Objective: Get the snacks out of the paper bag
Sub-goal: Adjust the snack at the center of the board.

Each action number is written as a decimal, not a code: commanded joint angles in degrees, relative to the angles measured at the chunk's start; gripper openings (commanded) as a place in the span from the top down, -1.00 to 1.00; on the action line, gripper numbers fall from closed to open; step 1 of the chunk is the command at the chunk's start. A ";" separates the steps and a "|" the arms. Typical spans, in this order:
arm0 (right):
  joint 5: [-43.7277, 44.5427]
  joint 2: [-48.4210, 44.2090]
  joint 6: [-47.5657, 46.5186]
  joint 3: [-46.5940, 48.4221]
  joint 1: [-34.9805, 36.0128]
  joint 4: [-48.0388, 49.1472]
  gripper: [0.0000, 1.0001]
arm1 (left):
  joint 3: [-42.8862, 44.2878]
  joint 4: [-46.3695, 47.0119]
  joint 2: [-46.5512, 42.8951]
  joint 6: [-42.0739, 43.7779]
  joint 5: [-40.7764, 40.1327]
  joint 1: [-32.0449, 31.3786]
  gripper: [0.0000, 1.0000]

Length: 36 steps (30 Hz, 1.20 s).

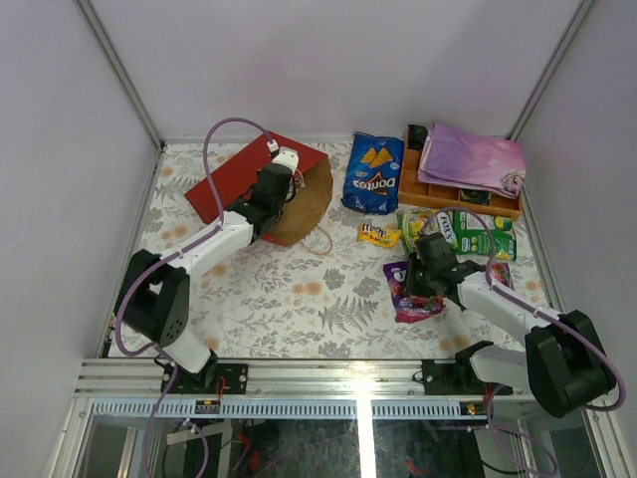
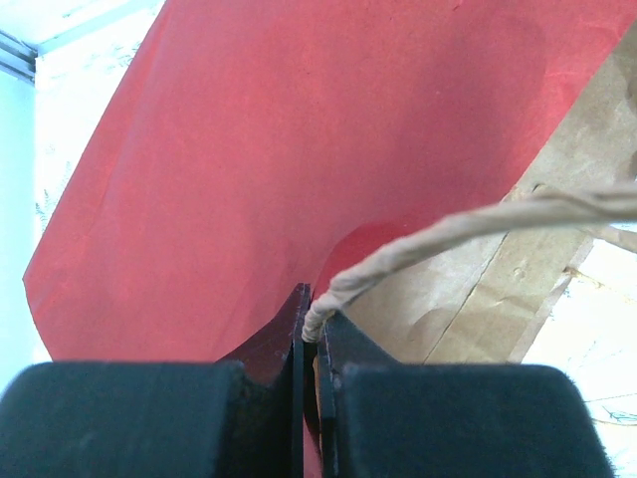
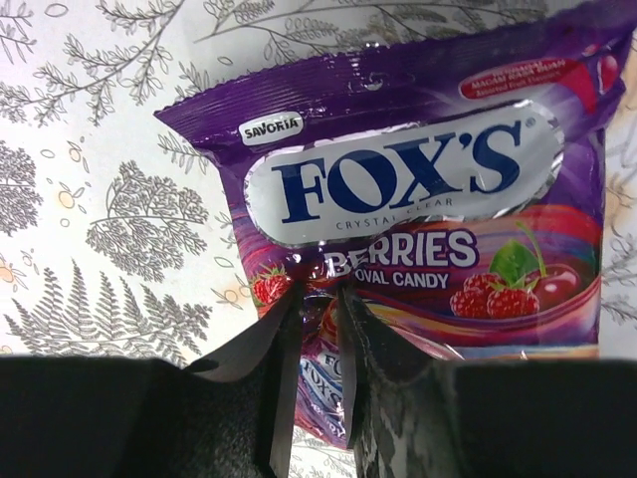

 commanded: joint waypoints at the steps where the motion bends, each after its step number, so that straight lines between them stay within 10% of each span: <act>1: -2.08 4.12 0.56 -1.41 0.02 2.08 0.46 | 1.84 -0.04 0.81 -0.19 -2.14 0.04 1.00; 17: 5.74 2.19 -2.02 2.55 -1.53 -3.32 0.37 | 2.12 -0.31 0.88 -0.18 -2.30 -0.26 1.00; 36: -4.87 -8.93 3.75 -3.78 -1.34 -4.90 0.60 | 2.40 -0.66 1.46 -0.12 -2.71 -0.71 1.00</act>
